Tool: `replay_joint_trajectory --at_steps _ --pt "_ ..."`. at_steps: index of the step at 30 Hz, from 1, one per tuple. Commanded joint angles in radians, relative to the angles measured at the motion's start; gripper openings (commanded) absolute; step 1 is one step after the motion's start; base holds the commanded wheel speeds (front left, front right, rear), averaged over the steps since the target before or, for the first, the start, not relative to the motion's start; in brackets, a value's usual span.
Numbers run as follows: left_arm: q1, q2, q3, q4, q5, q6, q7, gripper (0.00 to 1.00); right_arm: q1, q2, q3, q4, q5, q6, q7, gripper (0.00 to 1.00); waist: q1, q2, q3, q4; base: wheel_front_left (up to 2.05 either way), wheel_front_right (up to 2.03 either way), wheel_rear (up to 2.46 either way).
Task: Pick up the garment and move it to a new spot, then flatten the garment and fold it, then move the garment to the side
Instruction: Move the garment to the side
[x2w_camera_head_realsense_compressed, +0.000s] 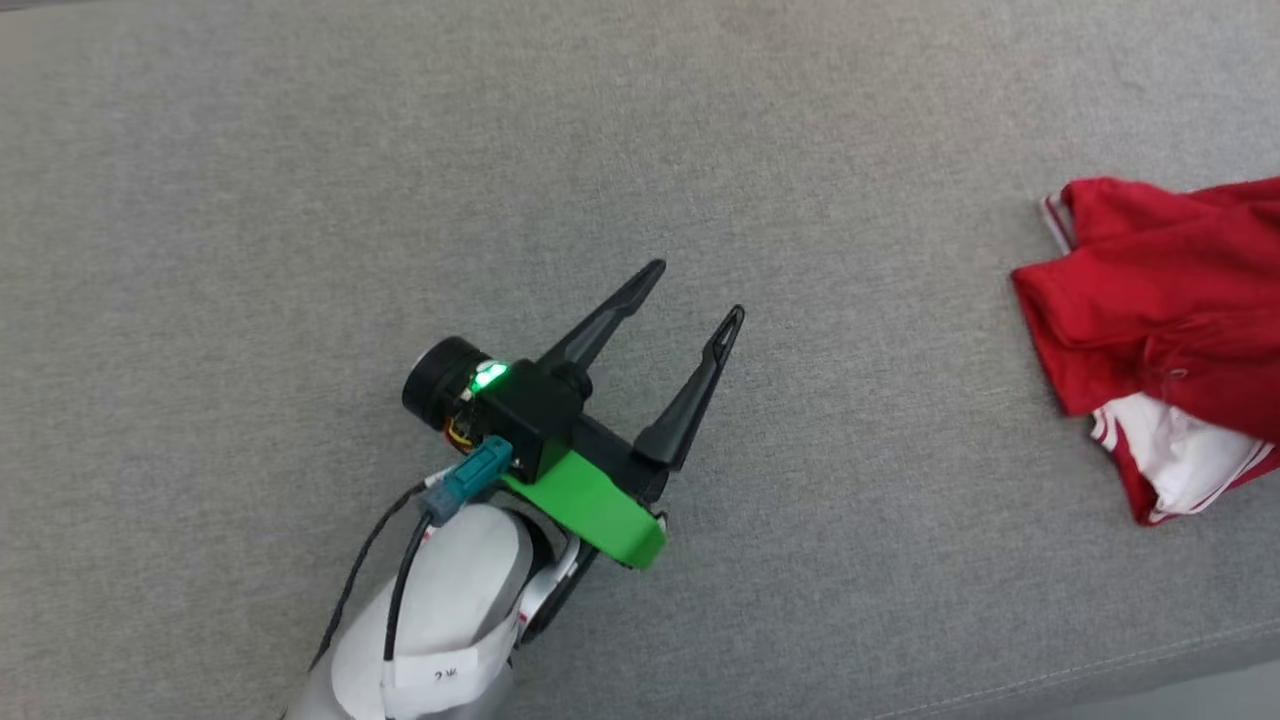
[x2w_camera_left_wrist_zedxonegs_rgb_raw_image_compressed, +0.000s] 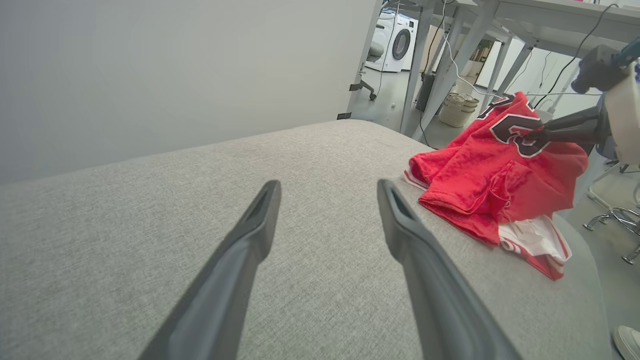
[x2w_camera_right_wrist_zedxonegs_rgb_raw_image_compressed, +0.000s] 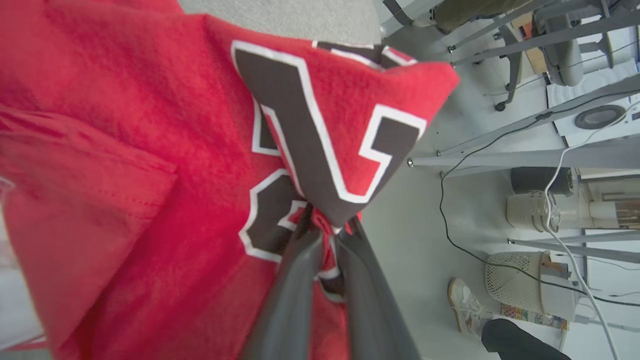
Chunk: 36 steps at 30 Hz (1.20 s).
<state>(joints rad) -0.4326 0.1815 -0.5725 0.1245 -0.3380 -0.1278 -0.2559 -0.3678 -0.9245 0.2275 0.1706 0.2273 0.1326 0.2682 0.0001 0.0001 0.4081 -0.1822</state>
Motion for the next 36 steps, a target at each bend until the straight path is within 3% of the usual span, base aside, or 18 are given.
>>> replay_joint_trajectory --at_steps 1,9,16,17,18,27,36 --pt "-0.038 0.010 0.002 -0.017 0.012 -0.003 -0.001 1.00 -0.034 0.017 -0.030 0.035 -0.022 -0.002 -0.021 0.00 -0.0001 -0.0001 0.121 -0.070 0.00 0.00 0.00" --pt "-0.119 0.035 0.009 -0.127 0.037 0.003 0.041 1.00 -0.124 0.065 -0.156 0.210 -0.109 -0.002 -0.108 0.00 -0.0001 -0.0001 0.215 -0.060 0.00 0.00 0.00" --pt "-0.118 0.059 0.019 -0.198 0.042 0.023 0.057 1.00 -0.198 0.121 -0.228 0.333 -0.190 -0.002 -0.171 0.00 -0.0001 -0.0001 0.224 -0.036 0.00 0.00 0.00" --pt "-0.113 0.060 0.020 -0.198 0.040 0.024 0.056 1.00 -0.201 0.130 -0.232 0.340 -0.199 -0.002 -0.175 0.46 -0.0001 -0.0001 0.215 -0.034 0.00 0.00 0.00" --pt "-0.109 0.061 0.020 -0.198 0.038 0.026 0.054 1.00 -0.202 0.138 -0.235 0.346 -0.204 -0.002 -0.174 1.00 -0.0001 -0.0001 0.207 -0.033 0.00 0.00 0.00" --pt "-0.038 0.058 0.047 -0.138 -0.005 0.042 0.017 1.00 -0.178 0.186 -0.241 0.288 -0.203 -0.002 -0.193 1.00 -0.0001 -0.0001 0.052 -0.021 0.00 0.00 0.00" --pt "0.091 0.060 0.149 -0.051 -0.078 0.072 -0.004 1.00 -0.105 0.292 -0.205 0.032 -0.074 -0.002 -0.170 1.00 -0.0001 -0.0001 -0.151 0.016 0.00 0.00 0.00"
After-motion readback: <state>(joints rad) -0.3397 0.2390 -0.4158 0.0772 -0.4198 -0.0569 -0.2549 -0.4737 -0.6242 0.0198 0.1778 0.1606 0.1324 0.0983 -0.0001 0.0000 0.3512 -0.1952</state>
